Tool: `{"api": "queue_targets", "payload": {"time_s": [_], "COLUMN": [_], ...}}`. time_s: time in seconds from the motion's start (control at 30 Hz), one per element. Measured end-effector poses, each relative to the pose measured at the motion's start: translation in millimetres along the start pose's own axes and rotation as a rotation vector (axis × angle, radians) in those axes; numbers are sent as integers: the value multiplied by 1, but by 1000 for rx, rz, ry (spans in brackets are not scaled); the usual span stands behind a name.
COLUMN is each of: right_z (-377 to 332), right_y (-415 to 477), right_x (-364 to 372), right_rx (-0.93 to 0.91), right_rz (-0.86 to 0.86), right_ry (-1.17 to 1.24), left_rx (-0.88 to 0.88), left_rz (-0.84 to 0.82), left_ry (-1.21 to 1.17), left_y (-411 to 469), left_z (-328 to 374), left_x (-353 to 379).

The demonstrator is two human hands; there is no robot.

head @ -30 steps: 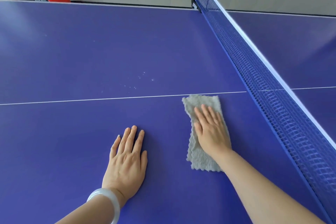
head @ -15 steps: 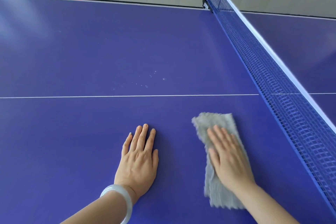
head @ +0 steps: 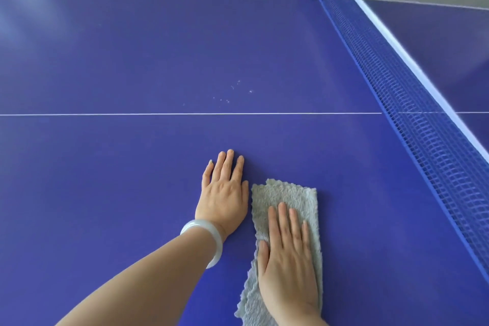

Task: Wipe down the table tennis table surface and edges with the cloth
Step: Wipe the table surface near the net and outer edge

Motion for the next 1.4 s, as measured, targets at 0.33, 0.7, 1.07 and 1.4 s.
{"api": "queue_targets", "payload": {"time_s": [0.33,0.7,1.07,1.4], "right_z": [6,-17,162,-53], "right_y": [-3,-25,-150,-174], "right_x": [6,8,6,36], "right_rx": [21,-67,209,-205], "right_rz": [-14,-17,151,46], "right_ry": [-8,53,75,421], "left_rx": [2,-190,-173,-195], "left_rz": [69,-39,-23,-266], "left_ry": [-341,67,16,-54], "left_y": [-91,-186,-190,-195], "left_z": [-38,-99,-105,-95], "left_x": [-27,0,0,-2]}}
Point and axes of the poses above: each hand's wrist, its own y-axis towards the middle knuckle, its own x-axis out of the palm, z = x × y, the point moved 9 cm from there along y, towards the middle knuckle, and after that the axes turned 9 degrees about -z, right-handed, at the moved point
